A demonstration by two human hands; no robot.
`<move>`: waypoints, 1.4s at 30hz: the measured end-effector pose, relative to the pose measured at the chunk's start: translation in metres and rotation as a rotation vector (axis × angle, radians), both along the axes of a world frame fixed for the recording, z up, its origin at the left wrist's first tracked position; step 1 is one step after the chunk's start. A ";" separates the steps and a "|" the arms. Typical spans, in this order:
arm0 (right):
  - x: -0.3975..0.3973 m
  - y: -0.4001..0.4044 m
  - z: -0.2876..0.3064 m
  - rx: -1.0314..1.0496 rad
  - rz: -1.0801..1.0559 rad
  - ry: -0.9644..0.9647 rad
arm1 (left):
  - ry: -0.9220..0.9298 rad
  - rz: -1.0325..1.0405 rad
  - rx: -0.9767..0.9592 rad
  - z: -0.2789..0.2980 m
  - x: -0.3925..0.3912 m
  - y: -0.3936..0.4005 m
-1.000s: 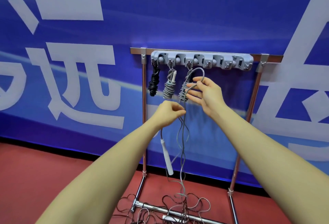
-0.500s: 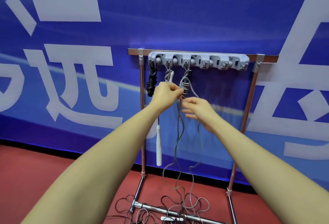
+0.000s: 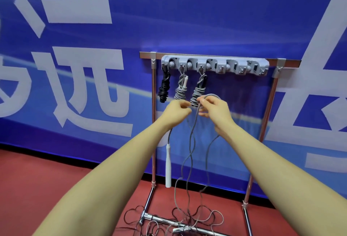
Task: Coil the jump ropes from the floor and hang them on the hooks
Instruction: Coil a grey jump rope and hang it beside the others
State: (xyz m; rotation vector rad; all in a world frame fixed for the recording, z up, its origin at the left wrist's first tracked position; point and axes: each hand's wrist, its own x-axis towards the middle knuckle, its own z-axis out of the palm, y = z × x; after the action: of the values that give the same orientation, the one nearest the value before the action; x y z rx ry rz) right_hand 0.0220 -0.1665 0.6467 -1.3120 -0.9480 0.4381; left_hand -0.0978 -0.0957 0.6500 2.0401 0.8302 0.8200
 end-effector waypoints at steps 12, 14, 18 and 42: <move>0.001 -0.011 0.037 0.298 0.066 0.466 | 0.131 0.022 0.190 -0.019 0.000 -0.004; 0.004 -0.011 0.034 0.251 0.058 0.429 | 0.151 0.042 0.230 -0.014 -0.001 0.000; 0.003 -0.011 0.007 -0.100 0.086 0.081 | 0.086 0.142 0.248 0.006 0.002 0.000; -0.002 -0.007 0.042 0.223 0.064 0.288 | 0.143 0.077 0.183 -0.015 0.001 -0.006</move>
State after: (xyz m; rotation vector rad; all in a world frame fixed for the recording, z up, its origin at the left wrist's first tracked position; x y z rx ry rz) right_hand 0.0197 -0.1739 0.6888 -0.9879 -0.7737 0.5393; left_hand -0.0970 -0.1016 0.6351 2.2610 0.9477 0.8262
